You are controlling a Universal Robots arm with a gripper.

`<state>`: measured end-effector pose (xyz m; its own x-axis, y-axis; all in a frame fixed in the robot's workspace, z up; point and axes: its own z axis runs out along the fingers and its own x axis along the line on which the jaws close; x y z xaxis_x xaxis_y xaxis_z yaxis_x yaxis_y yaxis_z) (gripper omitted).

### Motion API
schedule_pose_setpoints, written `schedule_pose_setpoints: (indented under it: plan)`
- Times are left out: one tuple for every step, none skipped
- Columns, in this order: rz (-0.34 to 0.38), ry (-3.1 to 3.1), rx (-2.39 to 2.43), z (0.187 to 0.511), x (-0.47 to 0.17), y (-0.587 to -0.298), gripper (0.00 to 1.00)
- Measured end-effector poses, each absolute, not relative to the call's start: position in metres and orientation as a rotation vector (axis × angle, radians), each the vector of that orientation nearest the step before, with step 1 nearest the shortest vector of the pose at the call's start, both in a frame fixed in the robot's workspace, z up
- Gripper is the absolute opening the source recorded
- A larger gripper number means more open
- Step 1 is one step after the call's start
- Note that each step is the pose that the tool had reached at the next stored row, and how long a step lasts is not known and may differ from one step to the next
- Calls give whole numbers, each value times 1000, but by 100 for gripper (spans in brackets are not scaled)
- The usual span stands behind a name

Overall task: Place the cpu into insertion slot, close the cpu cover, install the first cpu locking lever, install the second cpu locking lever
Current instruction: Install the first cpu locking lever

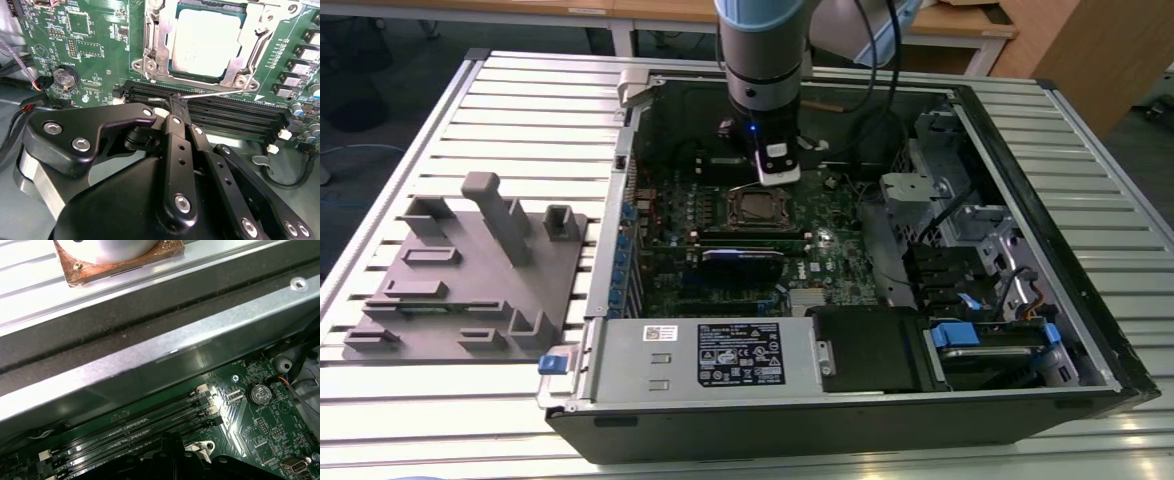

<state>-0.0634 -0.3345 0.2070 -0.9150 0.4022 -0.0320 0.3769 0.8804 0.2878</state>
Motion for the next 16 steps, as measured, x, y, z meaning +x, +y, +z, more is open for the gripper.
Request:
schedule_pose_setpoints:
  plan:
    - [425, 2958, 614, 207, -64, -334, 11]
    - [425, 2958, 614, 207, -64, -335, 11]
    - [425, 2958, 614, 207, -64, -334, 11]
    - [425, 2958, 614, 207, -64, -334, 11]
    - [425, 2958, 614, 206, -64, -334, 11]
    - [425, 2958, 614, 206, -64, -334, 11]
    - [425, 2958, 614, 206, -64, -334, 11]
    - [425, 2958, 614, 206, -64, -334, 11]
    - [425, 2958, 614, 206, -64, -334, 11]
    - [425, 2958, 614, 206, -64, -334, 11]
    - [425, 2958, 614, 206, -64, -334, 11]
    - [425, 2958, 614, 206, -65, -334, 11]
    - [425, 2958, 614, 206, -65, -334, 11]
    - [425, 2958, 614, 206, -65, -334, 11]
    - [425, 2958, 614, 206, -65, -334, 11]
    - [425, 2958, 613, 206, -65, -334, 11]
